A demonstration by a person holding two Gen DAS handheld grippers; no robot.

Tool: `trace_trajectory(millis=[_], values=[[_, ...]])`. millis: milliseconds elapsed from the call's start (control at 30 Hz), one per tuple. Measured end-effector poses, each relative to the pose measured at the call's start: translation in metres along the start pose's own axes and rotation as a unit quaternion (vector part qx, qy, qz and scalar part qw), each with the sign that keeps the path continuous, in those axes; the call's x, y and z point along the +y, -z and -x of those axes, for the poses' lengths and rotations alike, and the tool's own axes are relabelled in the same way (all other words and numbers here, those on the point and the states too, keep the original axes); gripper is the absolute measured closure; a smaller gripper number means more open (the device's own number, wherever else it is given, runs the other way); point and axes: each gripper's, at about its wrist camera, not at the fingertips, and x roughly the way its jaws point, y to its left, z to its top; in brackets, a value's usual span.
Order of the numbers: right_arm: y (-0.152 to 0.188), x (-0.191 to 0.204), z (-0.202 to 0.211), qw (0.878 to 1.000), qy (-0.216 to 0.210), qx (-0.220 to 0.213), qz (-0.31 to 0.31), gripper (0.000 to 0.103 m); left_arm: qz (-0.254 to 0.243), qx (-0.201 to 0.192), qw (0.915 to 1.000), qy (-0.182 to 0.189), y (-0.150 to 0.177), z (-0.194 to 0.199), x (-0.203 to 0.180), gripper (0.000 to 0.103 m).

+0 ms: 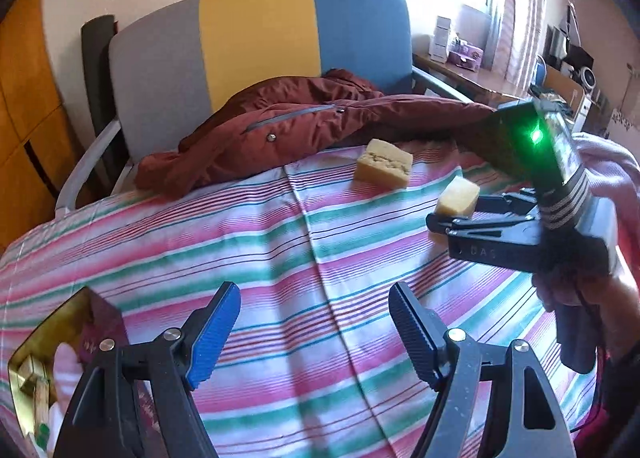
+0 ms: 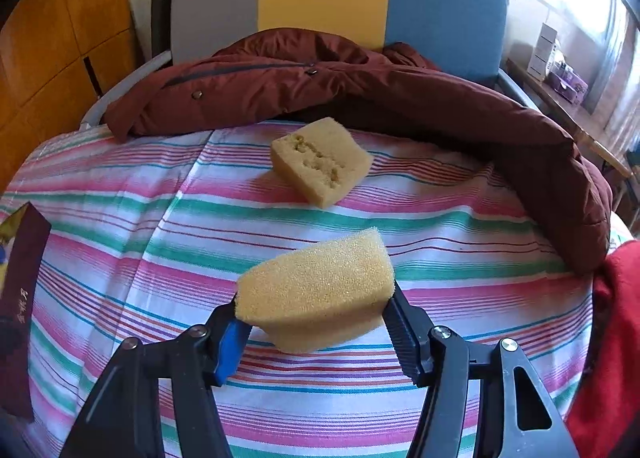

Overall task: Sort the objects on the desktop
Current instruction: 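Grasp the yellow sponge block on the bed with the right tool, then grasp the tan sponge block with the left tool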

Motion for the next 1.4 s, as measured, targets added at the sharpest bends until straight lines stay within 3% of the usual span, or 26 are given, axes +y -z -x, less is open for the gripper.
trace_trajectory(millis=[567,1000,1133,1400], values=[[-0.008,-0.045,0.024,0.996,0.009,-0.020,-0.089,0.041,-0.044,0.027,0.9986,0.012,-0.023,-0.053,-0.035,0.026],[-0.006,-0.069,0.026,0.989,0.005,-0.021,-0.145,0.041,-0.041,0.060,0.9955,0.060,-0.052,-0.114,-0.041,0.026],[-0.005,-0.073,0.025,0.987,0.002,-0.020,-0.159,0.041,-0.045,0.057,0.9950,0.069,-0.065,-0.129,-0.042,0.026],[-0.004,-0.076,0.023,0.986,-0.003,-0.017,-0.166,0.041,-0.107,0.033,0.9904,0.082,-0.096,-0.152,-0.064,0.021]])
